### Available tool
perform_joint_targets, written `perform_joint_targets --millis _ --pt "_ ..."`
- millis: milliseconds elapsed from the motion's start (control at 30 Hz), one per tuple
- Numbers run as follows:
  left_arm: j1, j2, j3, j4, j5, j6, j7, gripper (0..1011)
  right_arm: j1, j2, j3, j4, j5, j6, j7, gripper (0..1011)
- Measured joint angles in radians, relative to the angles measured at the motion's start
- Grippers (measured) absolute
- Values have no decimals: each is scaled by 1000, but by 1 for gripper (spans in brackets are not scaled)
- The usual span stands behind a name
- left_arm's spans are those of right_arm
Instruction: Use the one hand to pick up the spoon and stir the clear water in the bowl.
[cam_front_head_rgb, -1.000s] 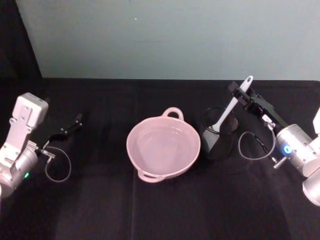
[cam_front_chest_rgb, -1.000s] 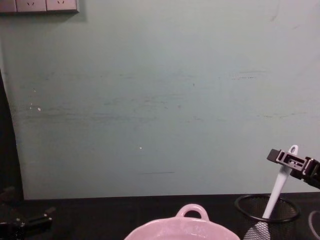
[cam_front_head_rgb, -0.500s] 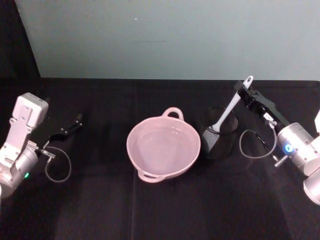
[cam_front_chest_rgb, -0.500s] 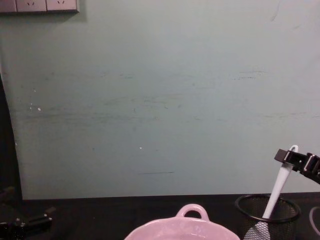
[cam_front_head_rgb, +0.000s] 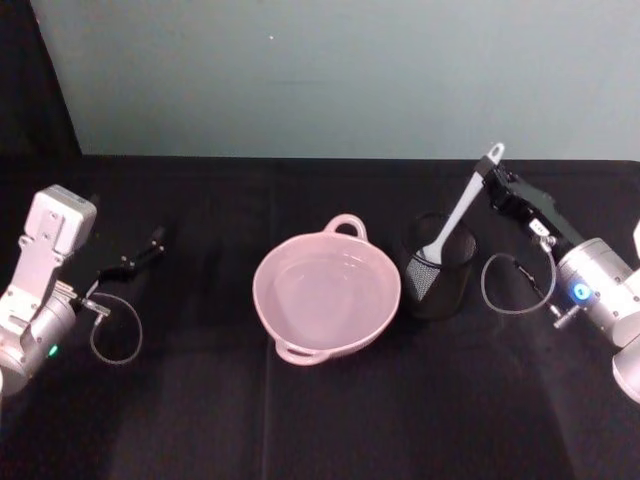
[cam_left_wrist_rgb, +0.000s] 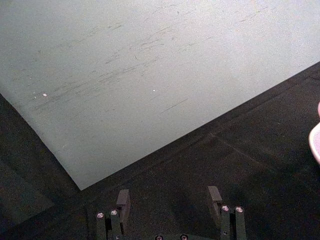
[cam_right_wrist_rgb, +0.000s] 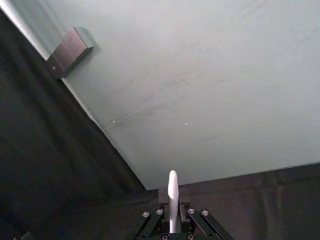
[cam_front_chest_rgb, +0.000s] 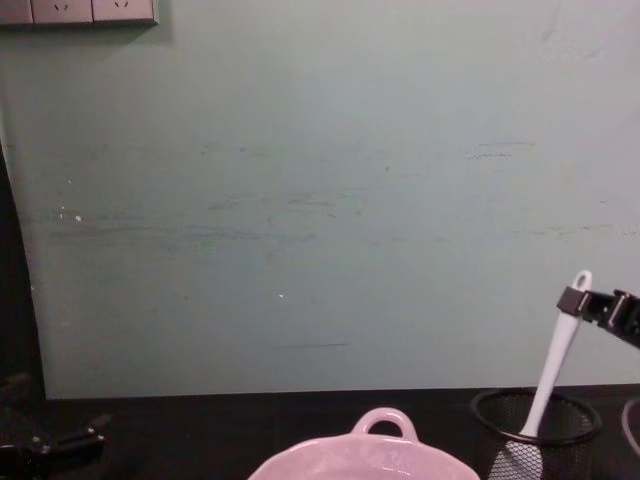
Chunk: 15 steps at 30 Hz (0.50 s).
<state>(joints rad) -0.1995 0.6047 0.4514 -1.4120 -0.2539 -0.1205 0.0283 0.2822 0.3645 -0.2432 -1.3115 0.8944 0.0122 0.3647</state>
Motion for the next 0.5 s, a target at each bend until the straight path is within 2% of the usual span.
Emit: perform_joint_targets --millis 67,233,267,500 --pt "0 0 0 0 0 0 0 1011 -3 8 -5 -19 -16 -3 -5 110" --pt "0 0 0 0 0 0 0 1011 -3 56 -33 -107 -103 0 -20 110" --pt "0 0 0 0 0 0 0 1011 1 72 -42 -132 -129 11 -20 110" --pt "0 0 0 0 0 0 0 1011 28 151 -79 -245 -211 91 1 110"
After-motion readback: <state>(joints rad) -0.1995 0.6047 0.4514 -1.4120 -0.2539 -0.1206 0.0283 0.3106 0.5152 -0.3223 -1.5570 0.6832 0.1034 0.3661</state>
